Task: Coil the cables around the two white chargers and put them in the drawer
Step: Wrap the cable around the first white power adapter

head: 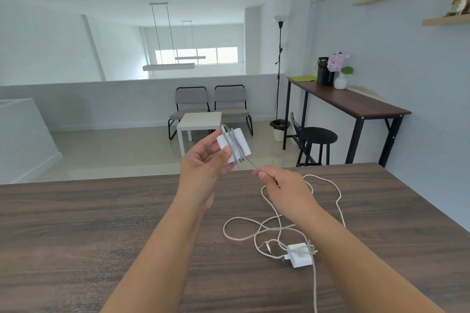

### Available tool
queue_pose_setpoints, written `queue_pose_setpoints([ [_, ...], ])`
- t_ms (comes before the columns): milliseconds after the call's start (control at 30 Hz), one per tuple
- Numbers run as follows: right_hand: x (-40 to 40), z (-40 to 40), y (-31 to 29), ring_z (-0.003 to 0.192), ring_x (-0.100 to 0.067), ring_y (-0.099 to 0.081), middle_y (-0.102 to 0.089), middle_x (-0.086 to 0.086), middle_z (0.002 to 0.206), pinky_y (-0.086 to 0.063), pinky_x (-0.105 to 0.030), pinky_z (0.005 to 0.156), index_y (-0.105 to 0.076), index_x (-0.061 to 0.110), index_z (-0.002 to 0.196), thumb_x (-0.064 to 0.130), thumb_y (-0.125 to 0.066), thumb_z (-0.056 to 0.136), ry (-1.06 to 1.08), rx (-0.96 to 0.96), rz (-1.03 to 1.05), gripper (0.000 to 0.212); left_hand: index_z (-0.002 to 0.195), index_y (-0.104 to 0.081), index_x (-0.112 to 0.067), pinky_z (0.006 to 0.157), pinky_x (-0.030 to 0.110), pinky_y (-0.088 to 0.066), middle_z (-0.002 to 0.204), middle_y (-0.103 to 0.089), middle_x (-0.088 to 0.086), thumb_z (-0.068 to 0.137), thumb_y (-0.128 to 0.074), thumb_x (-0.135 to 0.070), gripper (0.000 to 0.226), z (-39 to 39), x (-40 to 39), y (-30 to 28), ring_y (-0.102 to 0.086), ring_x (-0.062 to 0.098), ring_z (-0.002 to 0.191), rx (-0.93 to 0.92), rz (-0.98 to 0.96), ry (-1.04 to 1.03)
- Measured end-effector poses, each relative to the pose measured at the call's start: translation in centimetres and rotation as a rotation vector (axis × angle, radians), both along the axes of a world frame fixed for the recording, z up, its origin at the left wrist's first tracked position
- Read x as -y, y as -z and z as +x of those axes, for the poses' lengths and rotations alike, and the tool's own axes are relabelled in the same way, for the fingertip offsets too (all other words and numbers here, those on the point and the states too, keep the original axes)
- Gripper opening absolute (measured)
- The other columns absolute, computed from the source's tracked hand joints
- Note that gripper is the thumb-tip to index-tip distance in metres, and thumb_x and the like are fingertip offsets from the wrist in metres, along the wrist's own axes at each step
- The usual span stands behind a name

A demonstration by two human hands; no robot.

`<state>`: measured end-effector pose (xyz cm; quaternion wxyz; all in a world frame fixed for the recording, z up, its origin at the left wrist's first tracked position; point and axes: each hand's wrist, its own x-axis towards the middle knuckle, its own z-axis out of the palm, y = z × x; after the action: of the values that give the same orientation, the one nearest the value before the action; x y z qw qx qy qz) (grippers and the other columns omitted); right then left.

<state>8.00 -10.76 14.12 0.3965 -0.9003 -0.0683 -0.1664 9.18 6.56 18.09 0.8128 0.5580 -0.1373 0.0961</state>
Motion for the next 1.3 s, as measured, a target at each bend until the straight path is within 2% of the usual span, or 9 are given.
queue_pose_setpoints([
  [100,0.2,0.7,1.0,0.097,-0.015,-0.061,-0.071,0.008,0.107,-0.044,-0.026,0.08,-0.068,0.028,0.107,0.027,-0.043,0.099,0.07,-0.012,-0.038,0.026,0.117,-0.064,-0.014,0.062,0.024,-0.058,0.083,-0.07,-0.005,0.089,-0.059,0.003,0.033,-0.1,0.6,0.4,-0.069,0.014,0.079,-0.048,-0.095,0.044],
  [200,0.7,1.6,2.0,0.098,-0.016,-0.061,-0.07,0.006,0.11,-0.04,-0.024,0.077,-0.068,0.026,0.106,0.025,-0.044,0.099,0.113,-0.044,-0.028,0.026,0.119,-0.062,-0.01,0.061,0.024,-0.058,0.094,-0.067,0.006,0.09,-0.055,0.004,0.033,-0.4,1.4,0.9,-0.071,0.015,0.08,-0.087,-0.177,0.13],
  [467,-0.8,-0.9,2.2,0.091,-0.029,-0.063,-0.072,-0.004,0.094,-0.051,-0.036,0.075,-0.059,0.033,0.119,0.034,-0.037,0.1,0.022,-0.008,-0.29,0.029,0.115,-0.064,-0.016,0.067,0.027,-0.06,0.095,-0.069,0.003,0.092,-0.053,0.009,0.035,-0.1,1.3,1.4,-0.071,0.014,0.084,-0.056,-0.194,0.098],
  [567,-2.0,-3.1,1.4,0.088,-0.034,-0.062,-0.069,-0.009,0.09,-0.048,-0.038,0.071,-0.053,0.027,0.122,0.035,-0.03,0.101,-0.088,0.009,-0.421,0.032,0.11,-0.066,-0.021,0.075,0.037,-0.061,0.095,-0.069,-0.002,0.088,-0.061,0.006,0.035,0.0,1.0,1.7,-0.069,0.017,0.087,-0.014,-0.047,-0.027],
  [700,-1.4,-4.5,-1.5,0.082,-0.029,-0.06,-0.066,-0.003,0.082,-0.048,-0.038,0.068,-0.055,0.022,0.102,0.037,-0.031,0.101,-0.164,0.087,-0.456,0.028,0.107,-0.07,-0.029,0.079,0.041,-0.061,0.096,-0.075,-0.008,0.082,-0.075,-0.006,0.034,-0.1,0.2,2.3,-0.07,0.019,0.092,0.054,0.28,-0.192],
  [867,1.0,-4.2,-5.3,0.069,-0.016,-0.056,-0.061,0.009,0.071,-0.047,-0.033,0.067,-0.062,0.025,0.089,0.038,-0.043,0.097,-0.173,0.202,-0.499,0.024,0.112,-0.07,-0.032,0.081,0.034,-0.059,0.104,-0.071,-0.013,0.078,-0.08,-0.013,0.04,-0.9,-0.4,2.4,-0.068,0.009,0.091,0.094,0.468,-0.152],
  [1000,2.1,-3.5,-7.7,0.062,-0.008,-0.05,-0.055,0.013,0.061,-0.046,-0.031,0.062,-0.067,0.03,0.092,0.042,-0.05,0.093,-0.179,0.276,-0.526,0.021,0.11,-0.068,-0.04,0.07,0.013,-0.05,0.111,-0.068,-0.008,0.081,-0.077,-0.012,0.041,-2.0,-0.7,2.0,-0.065,-0.002,0.089,0.162,0.601,-0.102],
  [1100,2.5,-2.5,-8.4,0.061,-0.007,-0.056,-0.063,0.01,0.063,-0.05,-0.033,0.06,-0.068,0.031,0.088,0.047,-0.054,0.089,-0.212,0.353,-0.469,0.022,0.115,-0.067,-0.035,0.066,0.014,-0.052,0.111,-0.064,-0.003,0.084,-0.072,-0.005,0.044,-2.7,-0.8,1.7,-0.063,-0.001,0.093,0.209,0.626,-0.016],
  [1300,2.8,-0.3,-7.3,0.046,-0.009,-0.04,-0.046,0.007,0.049,-0.038,-0.026,0.051,-0.068,0.027,0.08,0.05,-0.061,0.085,-0.273,0.365,-0.299,0.024,0.127,-0.064,-0.027,0.07,0.017,-0.053,0.109,-0.062,-0.008,0.089,-0.066,-0.003,0.045,-3.1,-1.7,1.4,-0.06,0.003,0.101,0.282,0.693,0.072],
])
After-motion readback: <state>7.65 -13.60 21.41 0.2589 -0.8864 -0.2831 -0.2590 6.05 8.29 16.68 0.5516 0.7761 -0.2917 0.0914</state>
